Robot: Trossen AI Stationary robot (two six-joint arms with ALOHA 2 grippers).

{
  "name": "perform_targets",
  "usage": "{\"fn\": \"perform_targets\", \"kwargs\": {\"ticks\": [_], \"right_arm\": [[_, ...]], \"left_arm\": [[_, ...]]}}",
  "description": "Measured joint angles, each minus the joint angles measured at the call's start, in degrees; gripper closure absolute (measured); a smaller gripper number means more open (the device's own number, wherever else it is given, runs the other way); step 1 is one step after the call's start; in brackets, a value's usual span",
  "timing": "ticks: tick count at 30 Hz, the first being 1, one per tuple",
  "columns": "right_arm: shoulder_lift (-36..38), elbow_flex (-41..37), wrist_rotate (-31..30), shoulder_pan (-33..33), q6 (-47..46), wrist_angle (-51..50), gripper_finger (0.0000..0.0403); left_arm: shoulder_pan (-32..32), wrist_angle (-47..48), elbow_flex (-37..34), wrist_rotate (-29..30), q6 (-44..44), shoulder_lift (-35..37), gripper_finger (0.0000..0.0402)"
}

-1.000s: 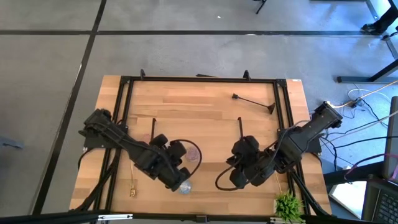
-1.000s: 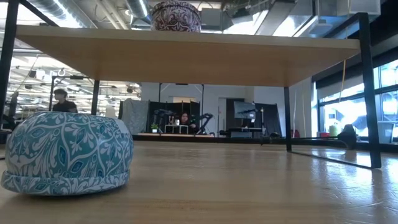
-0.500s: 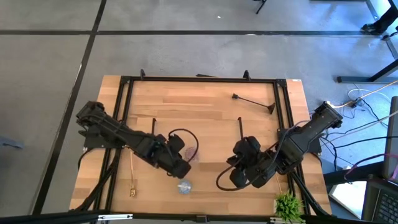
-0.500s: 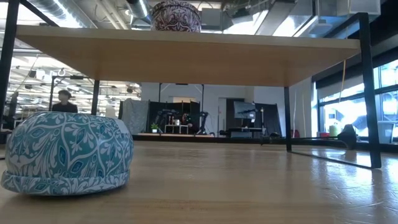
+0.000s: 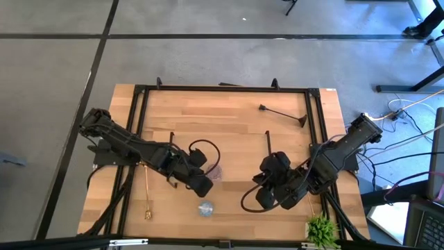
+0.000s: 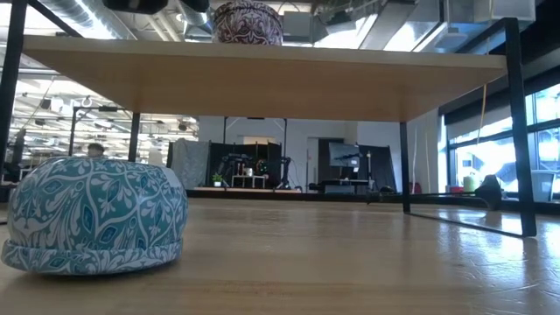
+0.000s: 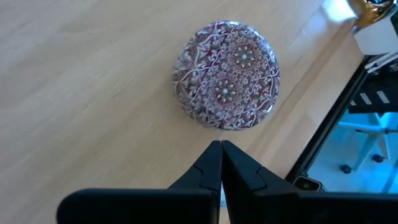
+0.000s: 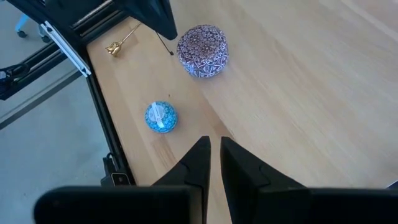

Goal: Pick & Place candle stick holders
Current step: Put the red scented candle on the shelf, then put the black candle holder on the shelf

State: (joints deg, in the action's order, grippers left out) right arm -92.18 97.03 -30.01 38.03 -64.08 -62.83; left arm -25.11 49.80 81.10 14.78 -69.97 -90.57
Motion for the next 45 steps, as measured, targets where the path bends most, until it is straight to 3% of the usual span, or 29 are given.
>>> {"fn": "perform_targets", "kwargs": {"ticks": [27,45], "right_arm": [[0.0,0.0,-2.0,-0.2,-0.2,0.5,0.0364],[0.0,0.0,-2.9,-0.2,-0.2,0.6,0.0364]], "left_arm": [[5.5,-2.9,0.0,-4.6,8.7,-1.0,0.0400],[5.5,3.2,0.2,-1.0,9.2,0.9,0.0400]]}}
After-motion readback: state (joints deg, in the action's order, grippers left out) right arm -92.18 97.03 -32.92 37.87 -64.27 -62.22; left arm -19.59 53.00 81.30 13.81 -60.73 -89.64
